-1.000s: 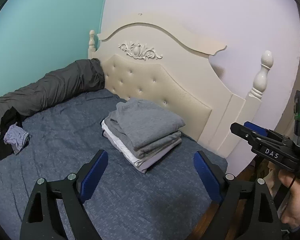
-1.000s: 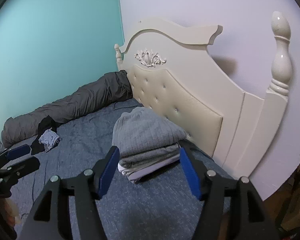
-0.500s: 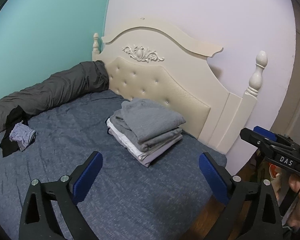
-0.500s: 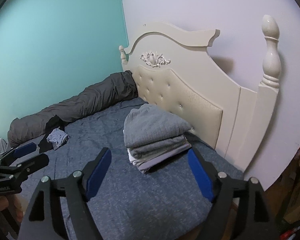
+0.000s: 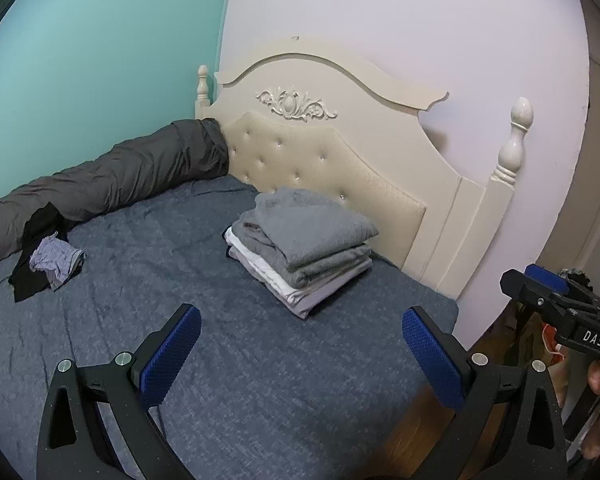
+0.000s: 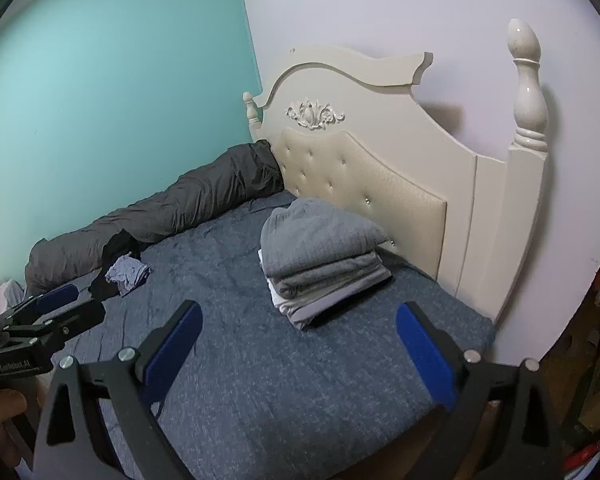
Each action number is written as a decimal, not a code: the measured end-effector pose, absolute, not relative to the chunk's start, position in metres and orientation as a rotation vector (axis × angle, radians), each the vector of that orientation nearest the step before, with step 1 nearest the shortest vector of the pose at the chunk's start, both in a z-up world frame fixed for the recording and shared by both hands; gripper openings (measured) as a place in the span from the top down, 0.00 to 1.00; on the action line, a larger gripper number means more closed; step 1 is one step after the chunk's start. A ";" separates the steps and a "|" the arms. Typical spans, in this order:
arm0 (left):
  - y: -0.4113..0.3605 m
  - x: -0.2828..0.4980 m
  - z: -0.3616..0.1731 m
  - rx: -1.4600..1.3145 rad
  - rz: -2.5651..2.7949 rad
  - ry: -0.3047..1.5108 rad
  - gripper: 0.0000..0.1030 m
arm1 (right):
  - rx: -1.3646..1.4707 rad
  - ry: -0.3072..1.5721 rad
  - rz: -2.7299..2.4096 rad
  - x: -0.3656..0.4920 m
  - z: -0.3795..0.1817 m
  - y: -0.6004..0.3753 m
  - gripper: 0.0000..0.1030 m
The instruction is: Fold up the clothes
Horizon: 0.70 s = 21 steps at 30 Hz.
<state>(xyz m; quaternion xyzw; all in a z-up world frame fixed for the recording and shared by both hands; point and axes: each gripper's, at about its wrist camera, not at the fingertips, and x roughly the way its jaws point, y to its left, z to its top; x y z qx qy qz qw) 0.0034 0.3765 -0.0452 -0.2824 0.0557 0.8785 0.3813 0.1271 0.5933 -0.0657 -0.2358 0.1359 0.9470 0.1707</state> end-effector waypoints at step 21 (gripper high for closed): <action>0.333 0.045 -0.050 -0.705 2.280 0.117 0.00 | -0.648 0.376 2.686 0.160 -0.076 0.557 0.04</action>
